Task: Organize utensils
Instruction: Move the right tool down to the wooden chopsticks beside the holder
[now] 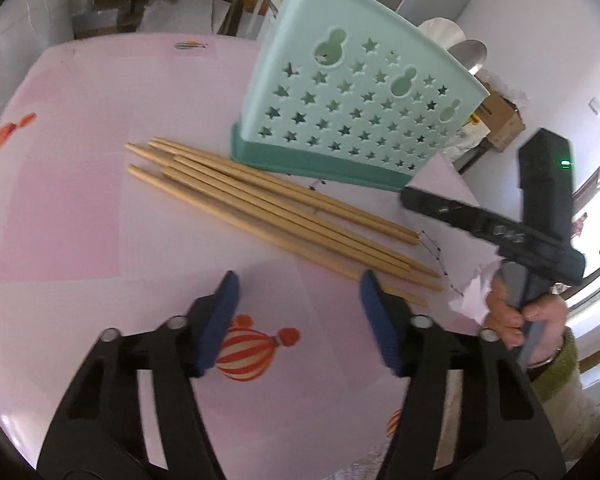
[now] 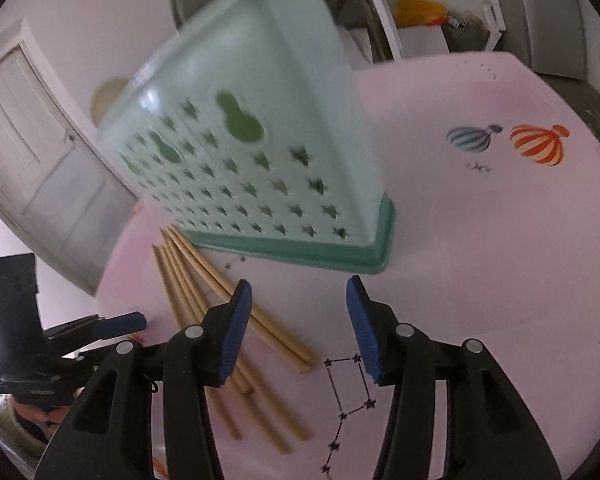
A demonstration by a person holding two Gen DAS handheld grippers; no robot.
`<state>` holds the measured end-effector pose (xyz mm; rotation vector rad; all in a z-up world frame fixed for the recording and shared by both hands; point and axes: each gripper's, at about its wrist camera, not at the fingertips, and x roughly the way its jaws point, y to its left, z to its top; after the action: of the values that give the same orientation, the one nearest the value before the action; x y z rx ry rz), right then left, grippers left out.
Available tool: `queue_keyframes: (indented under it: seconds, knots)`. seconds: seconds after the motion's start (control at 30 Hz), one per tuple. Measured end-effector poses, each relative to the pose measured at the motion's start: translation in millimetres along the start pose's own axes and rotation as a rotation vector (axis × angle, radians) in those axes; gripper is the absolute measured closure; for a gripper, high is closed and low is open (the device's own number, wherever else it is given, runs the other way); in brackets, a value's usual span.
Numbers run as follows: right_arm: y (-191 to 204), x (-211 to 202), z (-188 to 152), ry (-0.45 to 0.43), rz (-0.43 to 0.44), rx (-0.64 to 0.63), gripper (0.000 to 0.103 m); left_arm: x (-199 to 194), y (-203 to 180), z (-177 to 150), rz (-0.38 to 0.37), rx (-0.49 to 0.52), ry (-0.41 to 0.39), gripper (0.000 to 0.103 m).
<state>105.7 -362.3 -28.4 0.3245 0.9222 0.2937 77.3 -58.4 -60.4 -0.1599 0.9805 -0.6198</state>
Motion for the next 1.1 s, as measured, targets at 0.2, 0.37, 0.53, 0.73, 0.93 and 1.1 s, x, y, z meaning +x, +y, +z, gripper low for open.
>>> queue_keyframes:
  seconds: [0.2, 0.37, 0.53, 0.73, 0.93, 1.1]
  knots:
    - [12, 4, -10, 0.019, 0.002, -0.035, 0.058, 6, 1, 1, -0.037, -0.03, 0.02, 0.076]
    - [28, 3, -25, 0.058, 0.026, -0.036, 0.072, 6, 6, 3, -0.041, -0.061, 0.029, 0.08]
    - [51, 4, -41, 0.081, 0.047, -0.014, 0.08, 4, 8, 2, -0.038, -0.072, 0.033, 0.08]
    - [75, 9, -62, 0.108, 0.109, 0.069, 0.082, -1, 13, 4, -0.018, -0.08, 0.038, 0.08]
    - [104, 17, -79, 0.139, 0.183, 0.091, 0.083, -8, 25, 4, 0.046, -0.079, 0.012, 0.08]
    - [115, 17, -82, 0.13, 0.148, 0.075, 0.087, -12, 30, 4, 0.117, -0.048, -0.008, 0.081]
